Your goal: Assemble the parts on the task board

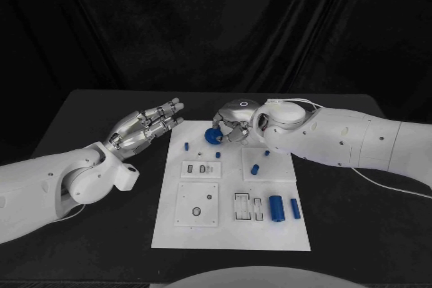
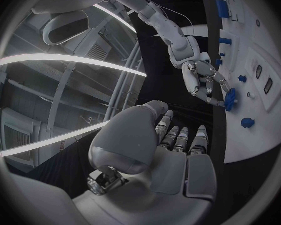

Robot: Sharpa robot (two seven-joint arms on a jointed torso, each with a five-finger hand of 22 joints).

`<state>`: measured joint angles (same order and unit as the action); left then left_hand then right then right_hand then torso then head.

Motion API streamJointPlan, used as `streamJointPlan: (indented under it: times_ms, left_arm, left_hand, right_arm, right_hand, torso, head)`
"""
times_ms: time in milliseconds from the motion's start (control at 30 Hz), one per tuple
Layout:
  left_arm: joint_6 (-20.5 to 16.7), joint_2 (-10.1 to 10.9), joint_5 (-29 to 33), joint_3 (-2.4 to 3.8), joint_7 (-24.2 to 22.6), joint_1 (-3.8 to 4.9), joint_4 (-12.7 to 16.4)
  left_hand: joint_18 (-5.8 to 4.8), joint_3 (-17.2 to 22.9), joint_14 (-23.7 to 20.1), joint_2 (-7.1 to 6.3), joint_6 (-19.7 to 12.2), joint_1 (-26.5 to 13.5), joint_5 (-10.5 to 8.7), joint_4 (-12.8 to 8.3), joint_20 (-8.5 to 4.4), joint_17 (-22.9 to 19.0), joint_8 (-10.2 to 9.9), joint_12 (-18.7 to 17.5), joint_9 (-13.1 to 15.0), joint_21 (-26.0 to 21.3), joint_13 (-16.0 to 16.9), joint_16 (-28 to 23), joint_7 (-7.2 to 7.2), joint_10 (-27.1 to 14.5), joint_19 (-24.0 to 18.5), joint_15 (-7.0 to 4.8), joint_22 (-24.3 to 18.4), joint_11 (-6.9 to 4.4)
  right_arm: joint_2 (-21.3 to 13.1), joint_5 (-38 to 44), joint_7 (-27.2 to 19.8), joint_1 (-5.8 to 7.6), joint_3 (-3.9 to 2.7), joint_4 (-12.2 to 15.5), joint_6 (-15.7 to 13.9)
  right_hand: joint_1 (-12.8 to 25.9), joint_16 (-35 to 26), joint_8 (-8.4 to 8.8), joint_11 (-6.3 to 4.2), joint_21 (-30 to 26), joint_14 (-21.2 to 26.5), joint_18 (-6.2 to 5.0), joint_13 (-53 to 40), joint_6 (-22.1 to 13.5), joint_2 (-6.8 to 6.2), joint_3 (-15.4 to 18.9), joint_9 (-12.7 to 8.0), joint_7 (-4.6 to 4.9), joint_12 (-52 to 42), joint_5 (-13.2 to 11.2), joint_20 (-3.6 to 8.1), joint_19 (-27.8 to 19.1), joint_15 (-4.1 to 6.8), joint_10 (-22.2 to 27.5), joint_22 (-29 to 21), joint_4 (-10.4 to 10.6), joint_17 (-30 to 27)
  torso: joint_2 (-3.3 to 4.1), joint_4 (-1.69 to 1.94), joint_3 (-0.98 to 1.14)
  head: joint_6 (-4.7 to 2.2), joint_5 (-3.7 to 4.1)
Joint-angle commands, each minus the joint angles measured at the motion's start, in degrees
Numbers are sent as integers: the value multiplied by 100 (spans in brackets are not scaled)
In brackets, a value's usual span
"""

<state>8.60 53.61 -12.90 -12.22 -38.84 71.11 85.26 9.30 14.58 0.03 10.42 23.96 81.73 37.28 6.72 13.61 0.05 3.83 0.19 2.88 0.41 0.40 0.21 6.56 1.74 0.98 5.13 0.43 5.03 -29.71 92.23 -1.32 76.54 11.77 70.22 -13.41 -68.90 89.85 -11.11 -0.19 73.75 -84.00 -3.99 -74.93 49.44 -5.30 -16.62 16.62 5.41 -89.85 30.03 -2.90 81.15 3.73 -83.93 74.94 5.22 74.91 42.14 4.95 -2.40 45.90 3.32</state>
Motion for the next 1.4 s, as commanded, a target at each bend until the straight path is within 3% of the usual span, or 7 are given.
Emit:
streamJointPlan:
  times_ms: [33, 367, 433, 533, 867, 1100, 1400]
  left_arm:
    - [91, -12, 10, 5, -572, 3, 2]
    - [108, -17, 10, 5, -556, 2, -17]
    - [111, -19, 10, 5, -551, 2, -24]
    - [117, -18, 10, 5, -543, 1, -31]
    - [111, 51, 10, 4, -525, -1, -13]
    - [90, 84, 10, 4, -517, -2, -16]
    - [124, 31, 10, 4, -532, -7, -50]
  left_hand:
    - [108, 39, -3, -16, 0, -26, 29, -6, 34, -5, 18, 28, 0, 21, 9, -21, 25, -4, -2, 48, 6, 38]
    - [107, 47, -3, -14, -11, -27, 29, -8, 38, -5, 17, 28, -1, 22, 9, -21, 30, -4, 0, 54, 7, 43]
    - [107, 47, -3, -14, -11, -27, 29, -8, 38, -5, 17, 28, -1, 22, 9, -21, 30, -4, 0, 54, 7, 43]
    - [107, 47, -3, -14, -11, -27, 29, -8, 38, -5, 17, 28, -1, 22, 9, -21, 30, -4, 0, 54, 7, 43]
    - [107, 55, -3, -12, -25, -28, 29, -9, 42, -5, 14, 27, -3, 21, 8, -21, 34, -8, -2, 61, 6, 48]
    - [107, 61, -3, -13, -10, -30, 28, -10, 45, -5, 17, 28, -1, 23, 9, -21, 38, -3, 3, 67, 8, 52]
    - [108, 67, -3, -13, -18, -32, 27, -11, 48, -5, 16, 27, -2, 23, 8, -21, 41, -5, 3, 72, 8, 55]
  right_arm:
    - [11, 86, 94, -33, 8, 7, 84]
    - [-14, 91, 45, -38, 8, 29, -23]
    - [-21, 92, 34, -39, 8, 38, -46]
    - [-56, 92, -14, -39, 8, 69, -162]
    - [-567, -14, -212, 86, 8, 583, -692]
    - [-1002, -53, -72, 222, 9, 997, -427]
    - [-911, -61, 32, 224, 9, 855, 143]
  right_hand:
    - [4, 13, 101, 32, -48, -599, -15, -1507, -117, 23, -32, 92, 4, -15, -232, -9, -35, -35, -607, 617, 2, 1508]
    - [31, -110, 675, -44, -350, -548, -72, -1507, -1040, 95, 143, -213, -112, -15, -1400, 24, -169, 14, -607, 535, -51, 1370]
    - [35, -238, 800, -95, -539, -492, -110, -1492, -1923, 125, 233, -559, -186, -2, -1702, 55, -253, 50, -589, 464, -53, 1233]
    - [45, -294, 835, -134, -641, -469, -123, -1426, -2432, 146, 324, -777, -226, 54, -1880, 84, -285, 83, -512, 435, -40, 1177]
    - [82, -284, 575, -110, -673, -480, -115, -1454, -1539, 292, 441, -634, -178, 30, -1923, 93, -246, 76, -547, 456, 65, 1192]
    - [139, -259, 568, -107, -633, -491, -103, -1476, -1495, 374, 470, -669, -190, 12, -1905, 80, -213, 66, -571, 491, 140, 1219]
    - [157, -202, 660, -120, -553, -515, -86, -1507, -1779, 367, 517, -787, -206, -15, -1971, 84, -162, 75, -607, 541, 160, 1280]
  torso:
    - [-2, -10, -3]
    - [-5, -10, 3]
    - [-7, -11, 2]
    - [-8, -16, 0]
    - [-6, -20, 5]
    - [-14, -33, 6]
    - [-6, -31, -6]
  head:
    - [5, -14]
    - [13, -26]
    - [14, -29]
    - [9, -44]
    - [-11, -98]
    - [2, -63]
    - [5, -78]
